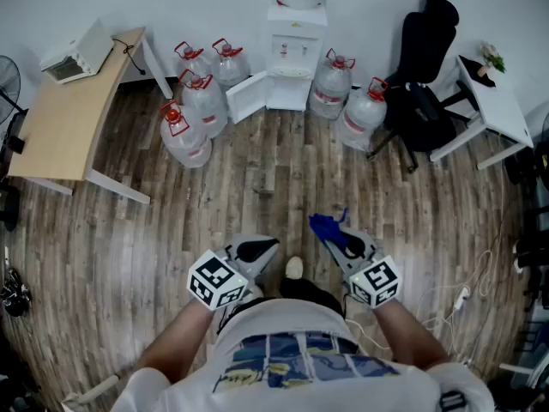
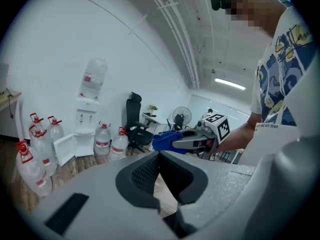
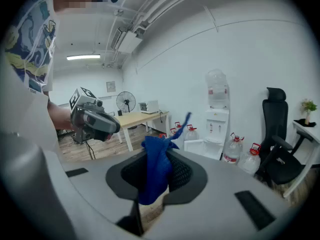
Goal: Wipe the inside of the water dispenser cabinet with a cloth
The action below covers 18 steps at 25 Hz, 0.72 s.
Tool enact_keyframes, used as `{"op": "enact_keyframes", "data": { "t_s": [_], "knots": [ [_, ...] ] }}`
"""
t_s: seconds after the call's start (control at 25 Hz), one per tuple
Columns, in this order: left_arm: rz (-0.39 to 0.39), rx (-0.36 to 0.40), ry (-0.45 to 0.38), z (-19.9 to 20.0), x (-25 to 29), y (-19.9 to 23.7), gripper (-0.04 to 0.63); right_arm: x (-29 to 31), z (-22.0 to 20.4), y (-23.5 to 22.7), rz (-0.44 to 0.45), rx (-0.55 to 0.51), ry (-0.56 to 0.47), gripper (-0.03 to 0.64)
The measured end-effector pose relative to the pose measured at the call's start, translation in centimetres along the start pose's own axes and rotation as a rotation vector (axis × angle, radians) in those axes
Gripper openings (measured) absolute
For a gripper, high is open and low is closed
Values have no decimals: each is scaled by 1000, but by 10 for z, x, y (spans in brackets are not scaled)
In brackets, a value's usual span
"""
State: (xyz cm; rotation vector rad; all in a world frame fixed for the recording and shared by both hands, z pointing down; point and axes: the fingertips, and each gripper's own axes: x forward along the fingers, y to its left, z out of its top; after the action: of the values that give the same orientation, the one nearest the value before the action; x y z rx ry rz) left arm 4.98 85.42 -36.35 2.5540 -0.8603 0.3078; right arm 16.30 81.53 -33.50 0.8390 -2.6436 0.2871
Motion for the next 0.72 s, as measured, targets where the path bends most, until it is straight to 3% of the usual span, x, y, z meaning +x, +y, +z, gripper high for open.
{"op": "enact_keyframes", "data": {
  "t_s": [0.44, 0.72],
  "knots": [
    [2, 45, 25, 58, 118, 20, 3, 15, 20, -124, 38, -35, -12, 66],
    [-38, 85, 63, 80, 168, 35, 3, 44, 43, -184, 50, -31, -5, 69]
  ]
}}
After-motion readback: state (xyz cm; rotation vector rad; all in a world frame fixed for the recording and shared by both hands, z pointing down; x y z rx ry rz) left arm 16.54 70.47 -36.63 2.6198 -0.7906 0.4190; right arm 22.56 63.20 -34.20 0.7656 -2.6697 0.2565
